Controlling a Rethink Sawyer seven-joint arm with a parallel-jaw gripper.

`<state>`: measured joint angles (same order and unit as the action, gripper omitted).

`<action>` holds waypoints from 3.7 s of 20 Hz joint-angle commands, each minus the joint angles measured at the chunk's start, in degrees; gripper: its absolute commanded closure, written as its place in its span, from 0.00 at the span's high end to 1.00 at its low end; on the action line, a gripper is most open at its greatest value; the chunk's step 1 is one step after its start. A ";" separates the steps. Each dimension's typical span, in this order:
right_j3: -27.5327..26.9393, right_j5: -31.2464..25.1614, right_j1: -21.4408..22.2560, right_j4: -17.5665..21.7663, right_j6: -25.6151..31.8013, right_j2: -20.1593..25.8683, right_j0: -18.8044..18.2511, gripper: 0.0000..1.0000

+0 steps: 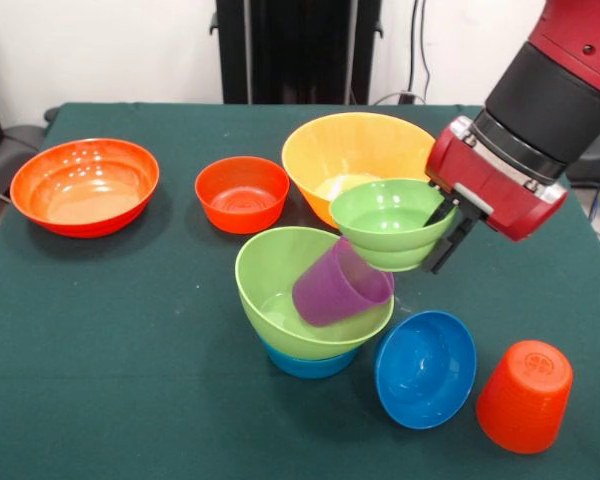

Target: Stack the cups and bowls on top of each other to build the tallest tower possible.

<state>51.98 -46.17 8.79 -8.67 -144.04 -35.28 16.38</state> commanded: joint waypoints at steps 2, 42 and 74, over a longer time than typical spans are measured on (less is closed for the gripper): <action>4.19 -2.47 -2.01 -1.95 -15.97 1.20 1.82 0.00; 5.20 8.92 -5.53 -1.07 -10.29 -2.50 -0.58 0.00; 7.34 4.33 1.80 0.92 -0.42 8.65 -5.97 0.00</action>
<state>56.44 -36.96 8.63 -9.61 -151.49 -37.15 11.67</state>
